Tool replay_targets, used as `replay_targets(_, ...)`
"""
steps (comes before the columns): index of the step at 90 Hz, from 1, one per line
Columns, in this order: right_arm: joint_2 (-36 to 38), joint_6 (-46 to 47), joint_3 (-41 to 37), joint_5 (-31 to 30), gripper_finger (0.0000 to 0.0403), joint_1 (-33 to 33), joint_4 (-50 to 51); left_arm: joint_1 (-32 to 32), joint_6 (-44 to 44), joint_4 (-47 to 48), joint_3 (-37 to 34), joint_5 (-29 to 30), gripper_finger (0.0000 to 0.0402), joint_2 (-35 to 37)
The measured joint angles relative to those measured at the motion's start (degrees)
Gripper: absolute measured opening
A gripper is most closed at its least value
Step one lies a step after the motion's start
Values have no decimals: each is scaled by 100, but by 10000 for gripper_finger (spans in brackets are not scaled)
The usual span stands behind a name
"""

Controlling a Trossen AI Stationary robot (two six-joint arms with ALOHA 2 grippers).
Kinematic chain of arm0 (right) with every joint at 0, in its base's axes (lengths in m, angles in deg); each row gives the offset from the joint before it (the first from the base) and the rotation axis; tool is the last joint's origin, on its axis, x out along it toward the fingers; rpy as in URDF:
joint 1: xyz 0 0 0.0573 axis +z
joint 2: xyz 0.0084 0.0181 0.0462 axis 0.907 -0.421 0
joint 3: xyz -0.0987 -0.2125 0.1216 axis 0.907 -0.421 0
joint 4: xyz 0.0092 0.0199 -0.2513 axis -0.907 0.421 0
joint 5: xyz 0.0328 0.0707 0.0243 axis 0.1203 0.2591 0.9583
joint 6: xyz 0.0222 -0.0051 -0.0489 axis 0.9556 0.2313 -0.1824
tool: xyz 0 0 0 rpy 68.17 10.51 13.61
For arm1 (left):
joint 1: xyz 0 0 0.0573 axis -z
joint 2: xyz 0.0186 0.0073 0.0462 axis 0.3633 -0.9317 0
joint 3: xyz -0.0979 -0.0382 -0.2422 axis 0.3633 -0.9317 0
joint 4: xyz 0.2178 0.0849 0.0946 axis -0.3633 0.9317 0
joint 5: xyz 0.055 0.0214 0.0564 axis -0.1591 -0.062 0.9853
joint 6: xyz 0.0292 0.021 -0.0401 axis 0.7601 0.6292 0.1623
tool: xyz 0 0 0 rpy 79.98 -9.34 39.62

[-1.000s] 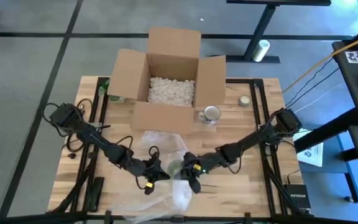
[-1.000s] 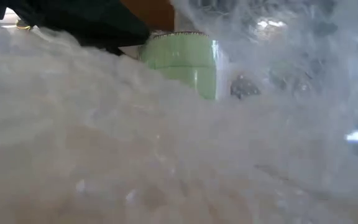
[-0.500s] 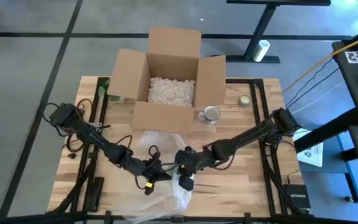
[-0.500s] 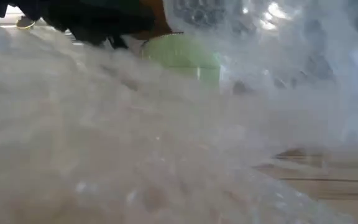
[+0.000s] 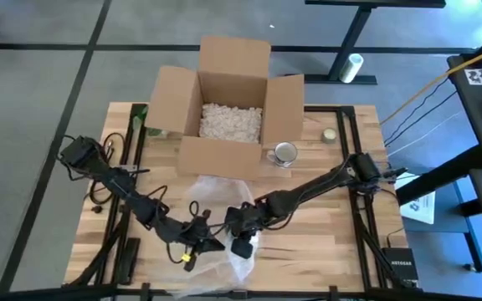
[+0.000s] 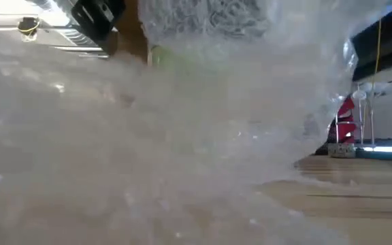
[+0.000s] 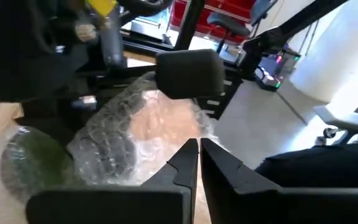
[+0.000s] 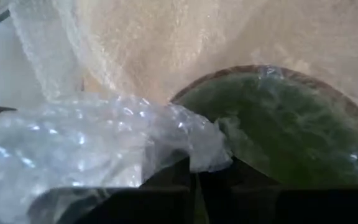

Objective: Wrap mug
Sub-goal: Wrap the green mug with the bubble wrap

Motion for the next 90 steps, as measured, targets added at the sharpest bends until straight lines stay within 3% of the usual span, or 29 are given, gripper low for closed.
replay_targets(19, 4, 5, -4, 0, 0, 0, -36, -317, -128, 122, -4, 12, 0, -34)
replay_targets(35, 4, -48, 153, -71, 0, 2, 122, -493, -610, 168, -8, -157, 0, -502)
replay_targets(51, -2, -147, 675, -397, 0, 7, 1069, -520, -1029, 29, 4, -177, 0, -781)
replay_targets(66, 7, -258, 1444, -1101, 0, 195, 2215, -522, -997, 75, 4, -193, 0, -772)
replay_targets(78, 24, -427, 1875, -1247, 0, 374, 2352, -575, -960, 87, 4, -197, 0, -774)
replay_targets(90, 24, -420, 1702, -1217, 0, 418, 2349, -591, -880, -61, -4, -197, 0, -784)
